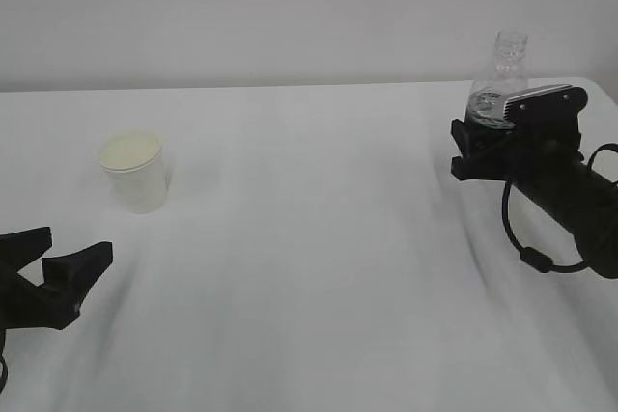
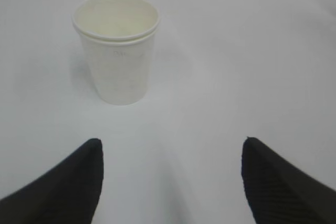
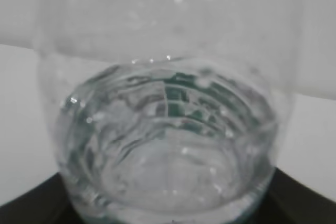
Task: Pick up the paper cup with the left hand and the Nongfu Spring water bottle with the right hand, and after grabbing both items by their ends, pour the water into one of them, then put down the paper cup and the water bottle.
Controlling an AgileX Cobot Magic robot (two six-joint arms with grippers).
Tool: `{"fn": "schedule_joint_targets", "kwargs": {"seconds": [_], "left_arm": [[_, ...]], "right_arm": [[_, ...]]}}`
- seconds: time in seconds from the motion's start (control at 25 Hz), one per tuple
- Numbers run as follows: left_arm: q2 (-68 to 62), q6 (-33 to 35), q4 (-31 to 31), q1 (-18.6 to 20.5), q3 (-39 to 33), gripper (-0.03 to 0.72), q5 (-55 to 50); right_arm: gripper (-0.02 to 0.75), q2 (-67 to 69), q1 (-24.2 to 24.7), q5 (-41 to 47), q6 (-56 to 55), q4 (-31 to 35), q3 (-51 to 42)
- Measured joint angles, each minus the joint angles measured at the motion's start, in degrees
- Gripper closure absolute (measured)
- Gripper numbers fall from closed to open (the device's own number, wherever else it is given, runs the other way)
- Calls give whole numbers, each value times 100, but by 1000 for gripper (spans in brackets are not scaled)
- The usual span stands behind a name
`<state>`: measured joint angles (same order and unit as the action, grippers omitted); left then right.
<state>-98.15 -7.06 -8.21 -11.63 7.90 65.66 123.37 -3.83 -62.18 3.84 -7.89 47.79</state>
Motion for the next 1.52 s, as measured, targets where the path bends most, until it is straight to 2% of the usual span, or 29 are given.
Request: {"fn": "schedule_joint_targets", "kwargs": {"seconds": [0.96, 1.52], "left_arm": [[0, 0, 23, 0, 0, 101, 0], [-711, 0, 298, 0, 211, 100, 0]], "right_arm": [[262, -1024, 0, 61, -644, -1692, -1048], [262, -1024, 0, -10, -753, -2100, -1050]]}}
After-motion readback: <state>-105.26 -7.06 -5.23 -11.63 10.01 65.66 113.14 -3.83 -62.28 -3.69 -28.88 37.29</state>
